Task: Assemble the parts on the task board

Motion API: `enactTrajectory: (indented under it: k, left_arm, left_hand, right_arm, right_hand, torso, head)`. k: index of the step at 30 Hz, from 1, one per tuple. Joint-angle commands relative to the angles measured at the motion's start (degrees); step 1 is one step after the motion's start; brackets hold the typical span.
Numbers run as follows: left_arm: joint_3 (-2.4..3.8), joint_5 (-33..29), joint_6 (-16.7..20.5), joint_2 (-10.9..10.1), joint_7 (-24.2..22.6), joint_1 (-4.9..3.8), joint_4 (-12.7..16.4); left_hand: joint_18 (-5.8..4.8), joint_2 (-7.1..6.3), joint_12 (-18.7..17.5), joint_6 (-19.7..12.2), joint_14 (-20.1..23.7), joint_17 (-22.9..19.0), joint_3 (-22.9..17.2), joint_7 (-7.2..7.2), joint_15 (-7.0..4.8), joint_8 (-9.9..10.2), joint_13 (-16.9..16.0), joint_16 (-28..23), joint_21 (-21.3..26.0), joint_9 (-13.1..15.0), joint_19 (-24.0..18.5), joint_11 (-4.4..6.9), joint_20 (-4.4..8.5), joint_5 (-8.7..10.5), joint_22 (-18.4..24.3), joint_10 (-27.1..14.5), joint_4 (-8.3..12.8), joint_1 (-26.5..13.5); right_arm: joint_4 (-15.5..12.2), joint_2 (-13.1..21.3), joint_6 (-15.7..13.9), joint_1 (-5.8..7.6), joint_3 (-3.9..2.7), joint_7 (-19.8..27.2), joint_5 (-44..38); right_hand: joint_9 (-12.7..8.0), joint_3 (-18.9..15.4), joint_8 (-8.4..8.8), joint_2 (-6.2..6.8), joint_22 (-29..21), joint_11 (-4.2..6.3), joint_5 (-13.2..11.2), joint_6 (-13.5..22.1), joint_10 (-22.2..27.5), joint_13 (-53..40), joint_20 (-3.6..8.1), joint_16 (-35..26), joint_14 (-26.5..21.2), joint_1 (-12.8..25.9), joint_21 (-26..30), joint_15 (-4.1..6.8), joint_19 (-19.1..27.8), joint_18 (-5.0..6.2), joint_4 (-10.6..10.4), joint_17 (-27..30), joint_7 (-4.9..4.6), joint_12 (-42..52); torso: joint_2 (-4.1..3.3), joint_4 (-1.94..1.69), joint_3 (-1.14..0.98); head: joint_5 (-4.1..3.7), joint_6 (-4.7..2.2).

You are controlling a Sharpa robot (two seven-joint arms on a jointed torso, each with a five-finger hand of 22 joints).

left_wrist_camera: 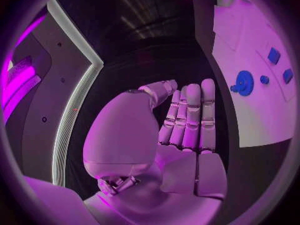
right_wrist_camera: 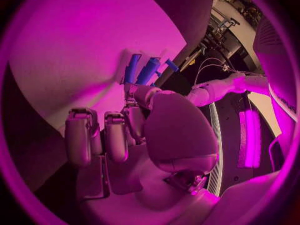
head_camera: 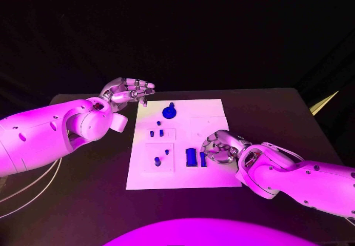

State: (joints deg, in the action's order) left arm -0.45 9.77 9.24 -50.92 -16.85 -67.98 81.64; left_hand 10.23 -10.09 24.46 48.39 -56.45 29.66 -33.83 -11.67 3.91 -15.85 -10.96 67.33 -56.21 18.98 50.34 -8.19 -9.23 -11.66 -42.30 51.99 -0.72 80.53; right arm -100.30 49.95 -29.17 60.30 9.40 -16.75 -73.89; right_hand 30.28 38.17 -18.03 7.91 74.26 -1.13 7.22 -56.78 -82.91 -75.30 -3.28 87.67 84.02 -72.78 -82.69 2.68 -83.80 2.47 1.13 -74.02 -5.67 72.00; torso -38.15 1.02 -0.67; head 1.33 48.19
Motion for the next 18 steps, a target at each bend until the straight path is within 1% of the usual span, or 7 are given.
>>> enactTrajectory:
  k: [1, 6, 9, 14, 18]
  left_arm:
    - [0.03, 0.0, -0.2, 0.0, 0.0, -0.03, 0.1]
    - [0.03, 0.0, -0.2, 0.0, 0.0, -0.03, 0.1]
    - [0.03, 0.0, -0.2, 0.0, 0.0, -0.03, 0.2]
    - [0.03, 0.0, -0.2, 0.0, 0.0, -0.03, 0.2]
    - [0.03, 0.1, -0.2, 0.0, 0.0, -0.03, 0.2]
  left_hand:
    - [0.38, 0.62, 0.8, -0.7, 0.9, -0.7, 0.5, -0.24, 0.09, -1.0, -0.9, 0.1, 0.8, -0.8, -0.3, -0.14, -0.07, -0.36, 0.8, -1.4, -0.3, -0.5]
    - [0.38, 0.62, 0.8, -0.7, 0.9, -0.7, 0.5, -0.24, 0.09, -1.0, -0.9, 0.1, 0.8, -0.8, -0.3, -0.14, -0.07, -0.36, 0.8, -1.4, -0.3, -0.5]
    - [0.38, 0.62, 0.8, -0.7, 0.9, -0.7, 0.5, -0.24, 0.09, -1.0, -0.9, 0.1, 0.8, -0.8, -0.3, -0.14, -0.07, -0.36, 0.8, -1.4, -0.3, -0.5]
    - [0.38, 0.62, 0.8, -0.7, 0.9, -0.7, 0.5, -0.24, 0.09, -1.0, -0.9, 0.1, 0.8, -0.8, -0.3, -0.14, -0.07, -0.36, 0.8, -1.4, -0.3, -0.5]
    - [0.38, 0.62, 0.8, -0.7, 0.9, -0.7, 0.5, -0.24, 0.09, -1.0, -0.9, 0.1, 0.8, -0.8, -0.3, -0.14, -0.07, -0.36, 0.8, -1.4, -0.3, -0.5]
  right_arm:
    - [0.0, -0.1, 0.3, -0.11, 0.06, -0.4, -0.3]
    - [0.1, -0.3, 0.6, -0.11, 0.06, -0.9, -0.5]
    - [0.2, -0.4, 0.6, -0.11, 0.06, -1.3, -0.8]
    - [0.4, -0.6, 0.5, -0.13, 0.06, -2.5, -1.8]
    - [0.5, -0.7, 0.5, -0.15, 0.06, -3.2, -2.4]
  right_hand:
    - [0.3, -1.2, 0.21, -0.50, 13.9, 0.17, 0.5, -1.3, -0.5, -6.1, 0.13, 0.9, 5.3, 0.1, -1.2, 0.23, -4.5, -1.24, 0.9, -13.3, 0.02, 1.4]
    - [0.3, -1.4, 0.06, -0.41, 13.9, 0.26, 0.4, -1.5, -0.6, -6.0, 0.19, 1.0, 5.4, 0.3, -1.2, 0.31, -4.5, -1.24, 0.9, -13.3, 0.14, 1.4]
    - [0.3, -2.0, -0.08, -0.09, 13.9, 0.39, 0.4, -1.7, -0.6, -6.0, 0.28, 1.0, 5.4, 0.7, -1.2, 0.42, -4.5, -1.24, 0.7, -13.3, 0.32, 1.3]
    - [0.1, -3.0, -0.31, 0.65, 14.0, 0.70, 0.4, -2.0, -0.6, -6.0, 0.48, 0.9, 5.3, 1.8, -1.3, 0.65, -4.5, -1.26, 0.2, -13.3, 0.71, 1.3]
    - [0.1, -3.5, -0.52, 0.97, 14.0, 0.87, 0.4, -2.4, -0.6, -6.0, 0.60, 1.0, 5.4, 2.0, -1.2, 0.79, -4.5, -1.25, 0.0, -13.3, 0.94, 1.4]
  torso:
    - [-0.03, 0.00, -0.01]
    - [-0.03, -0.01, -0.03]
    - [0.01, 0.00, 0.01]
    - [0.00, -0.01, -0.02]
    - [0.05, -0.02, 0.01]
  head:
    - [0.00, 0.03]
    - [-0.01, 0.13]
    - [-0.01, 0.21]
    - [0.02, 0.29]
    - [0.02, 0.31]
